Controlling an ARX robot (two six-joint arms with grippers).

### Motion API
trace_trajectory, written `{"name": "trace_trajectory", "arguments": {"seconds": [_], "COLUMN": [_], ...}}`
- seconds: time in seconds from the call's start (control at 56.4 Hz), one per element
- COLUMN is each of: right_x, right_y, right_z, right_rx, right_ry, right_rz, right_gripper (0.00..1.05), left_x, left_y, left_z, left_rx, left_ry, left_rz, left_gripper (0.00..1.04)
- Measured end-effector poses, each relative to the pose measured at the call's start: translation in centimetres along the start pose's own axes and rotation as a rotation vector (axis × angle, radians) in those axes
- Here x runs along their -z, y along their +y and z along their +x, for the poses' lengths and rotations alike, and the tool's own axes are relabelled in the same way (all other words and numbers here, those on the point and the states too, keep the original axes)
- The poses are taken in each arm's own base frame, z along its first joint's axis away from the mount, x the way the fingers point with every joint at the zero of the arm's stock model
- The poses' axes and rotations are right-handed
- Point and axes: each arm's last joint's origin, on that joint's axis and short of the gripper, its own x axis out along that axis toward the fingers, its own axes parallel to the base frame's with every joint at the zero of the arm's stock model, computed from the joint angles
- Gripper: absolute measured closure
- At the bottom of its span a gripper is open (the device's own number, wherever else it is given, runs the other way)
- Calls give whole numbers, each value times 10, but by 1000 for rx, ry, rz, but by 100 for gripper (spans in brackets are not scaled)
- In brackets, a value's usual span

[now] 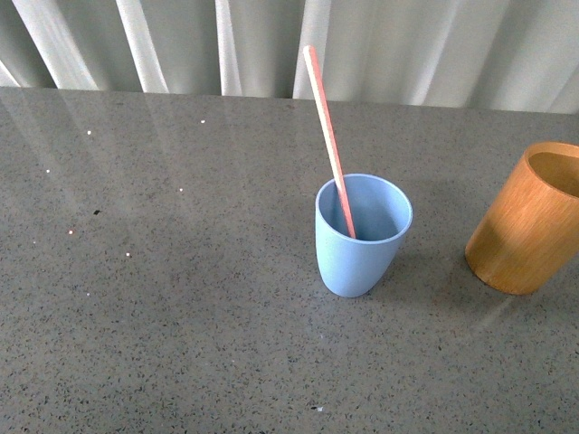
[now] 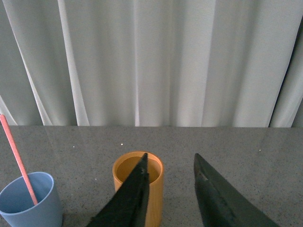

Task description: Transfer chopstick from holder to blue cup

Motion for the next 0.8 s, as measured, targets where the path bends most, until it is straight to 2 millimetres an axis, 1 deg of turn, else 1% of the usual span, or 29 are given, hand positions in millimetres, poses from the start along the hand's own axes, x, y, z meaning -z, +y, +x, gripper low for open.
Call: {"name": "trace_trajectory", "arguments": {"seconds": [0.106,0.177,0.23,0.266,0.319,0.354,0.39,0.797], "right_x": [0,0,0,0,0,0,0,0], "right_y": [0,0,0,0,0,0,0,0], "right_z": [0,0,0,0,0,0,0,0], "right_rx": [0,0,0,0,0,0,0,0], "right_ry": [0,0,0,0,0,0,0,0], "right_rz": [0,0,0,0,1,1,1,1], "right_gripper": [48,30,23,16,8,8,10,10], "left_x": [0,0,0,0,0,0,0,0], "left_y": [0,0,0,0,0,0,0,0], "left_z": [0,0,0,0,0,0,0,0], "left_rx": [0,0,0,0,0,0,0,0], "left_ry": [0,0,0,0,0,0,0,0], "left_rz": [0,0,0,0,0,0,0,0], "left_gripper": [7,7,7,7,7,7,7,7]}}
